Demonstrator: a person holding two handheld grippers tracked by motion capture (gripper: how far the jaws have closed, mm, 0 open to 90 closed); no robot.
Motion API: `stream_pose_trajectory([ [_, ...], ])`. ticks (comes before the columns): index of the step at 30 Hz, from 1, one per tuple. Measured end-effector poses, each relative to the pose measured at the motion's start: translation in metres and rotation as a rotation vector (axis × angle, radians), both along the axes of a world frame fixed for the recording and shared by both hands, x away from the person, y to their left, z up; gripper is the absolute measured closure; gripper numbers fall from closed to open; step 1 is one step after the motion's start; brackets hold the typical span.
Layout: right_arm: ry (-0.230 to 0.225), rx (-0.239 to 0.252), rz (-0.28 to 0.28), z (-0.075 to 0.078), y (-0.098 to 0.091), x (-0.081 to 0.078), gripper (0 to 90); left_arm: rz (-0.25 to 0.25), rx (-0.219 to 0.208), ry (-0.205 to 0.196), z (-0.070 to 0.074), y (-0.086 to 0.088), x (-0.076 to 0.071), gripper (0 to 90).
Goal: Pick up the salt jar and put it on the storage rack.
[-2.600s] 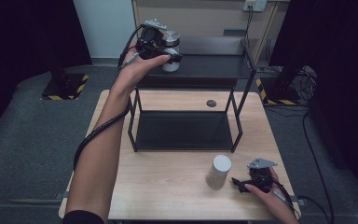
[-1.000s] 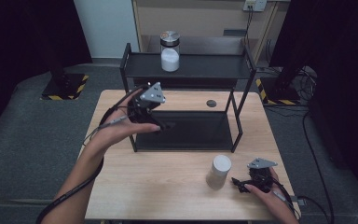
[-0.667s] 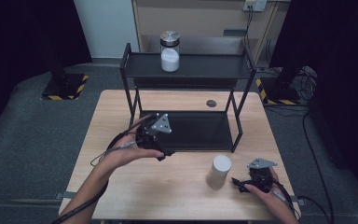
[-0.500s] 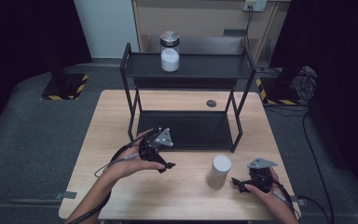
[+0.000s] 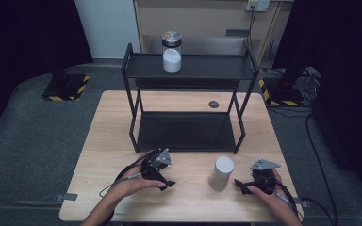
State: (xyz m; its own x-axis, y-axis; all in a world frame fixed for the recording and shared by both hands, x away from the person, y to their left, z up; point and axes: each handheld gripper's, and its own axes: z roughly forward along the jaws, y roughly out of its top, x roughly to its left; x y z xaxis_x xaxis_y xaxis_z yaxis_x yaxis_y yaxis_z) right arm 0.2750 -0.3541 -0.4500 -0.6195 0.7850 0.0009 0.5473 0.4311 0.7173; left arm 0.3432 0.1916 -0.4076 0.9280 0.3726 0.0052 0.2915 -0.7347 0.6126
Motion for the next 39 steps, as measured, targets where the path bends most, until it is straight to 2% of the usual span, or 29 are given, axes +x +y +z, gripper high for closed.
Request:
stream_pose_trajectory([
  [2, 0.001, 0.001, -0.001, 0.000, 0.000, 0.000, 1.3, 0.002, -0.014, -0.005, -0.007, 0.005, -0.003, 5.1],
  [6, 0.001, 0.001, -0.001, 0.000, 0.000, 0.000, 1.3, 0.020, -0.050, 0.011, -0.019, 0.014, -0.006, 4.9],
  [8, 0.002, 0.001, -0.001, 0.000, 0.000, 0.000, 1.3, 0.018, -0.046, -0.009, -0.022, 0.014, -0.010, 4.9],
  [22, 0.001, 0.000, 0.001, 0.000, 0.000, 0.000, 1.3, 0.017, -0.130, -0.036, -0.040, 0.033, -0.017, 2.4],
  [39, -0.003, -0.003, 0.011, 0.000, -0.001, -0.001, 1.3, 0.020, -0.127, -0.038, -0.041, 0.034, -0.019, 0.0],
])
